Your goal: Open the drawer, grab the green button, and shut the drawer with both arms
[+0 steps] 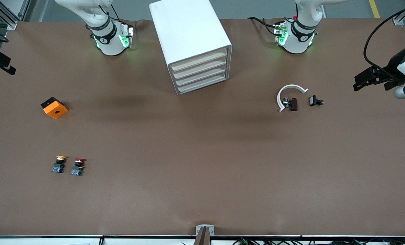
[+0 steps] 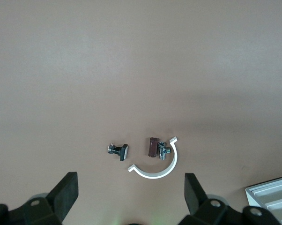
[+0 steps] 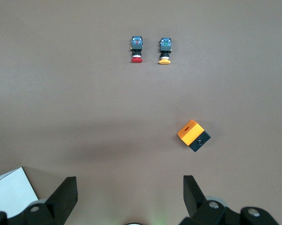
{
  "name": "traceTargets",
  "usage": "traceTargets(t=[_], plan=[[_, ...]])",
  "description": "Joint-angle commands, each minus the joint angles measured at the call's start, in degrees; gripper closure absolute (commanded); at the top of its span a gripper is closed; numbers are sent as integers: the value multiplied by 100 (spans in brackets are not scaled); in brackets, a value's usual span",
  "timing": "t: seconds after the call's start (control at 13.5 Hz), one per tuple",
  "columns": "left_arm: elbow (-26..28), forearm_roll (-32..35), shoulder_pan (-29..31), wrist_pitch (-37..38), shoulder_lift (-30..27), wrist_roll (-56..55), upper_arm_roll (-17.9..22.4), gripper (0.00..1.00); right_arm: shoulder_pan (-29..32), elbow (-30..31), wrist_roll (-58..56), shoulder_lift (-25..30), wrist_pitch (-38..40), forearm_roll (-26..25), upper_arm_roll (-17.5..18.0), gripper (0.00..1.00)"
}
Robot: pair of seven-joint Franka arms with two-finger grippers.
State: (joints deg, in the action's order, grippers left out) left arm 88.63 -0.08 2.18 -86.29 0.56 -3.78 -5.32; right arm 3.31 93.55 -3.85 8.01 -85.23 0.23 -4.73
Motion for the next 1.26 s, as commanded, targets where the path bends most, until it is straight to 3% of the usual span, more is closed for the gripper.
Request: traceTargets(t=[0.0,0.74,1.19], plan=[[-118,43,-34,121,50,-44,31,0,-15,146,-37,157,-81,48,-1,0],[-100,-212,19,349,50,-97,22,0,-6,137,-37,157,-99,48,-10,0],[-118,-238,-209,447,796,-341,-215,0,11,146,-37,166,-108,48,-19,0]])
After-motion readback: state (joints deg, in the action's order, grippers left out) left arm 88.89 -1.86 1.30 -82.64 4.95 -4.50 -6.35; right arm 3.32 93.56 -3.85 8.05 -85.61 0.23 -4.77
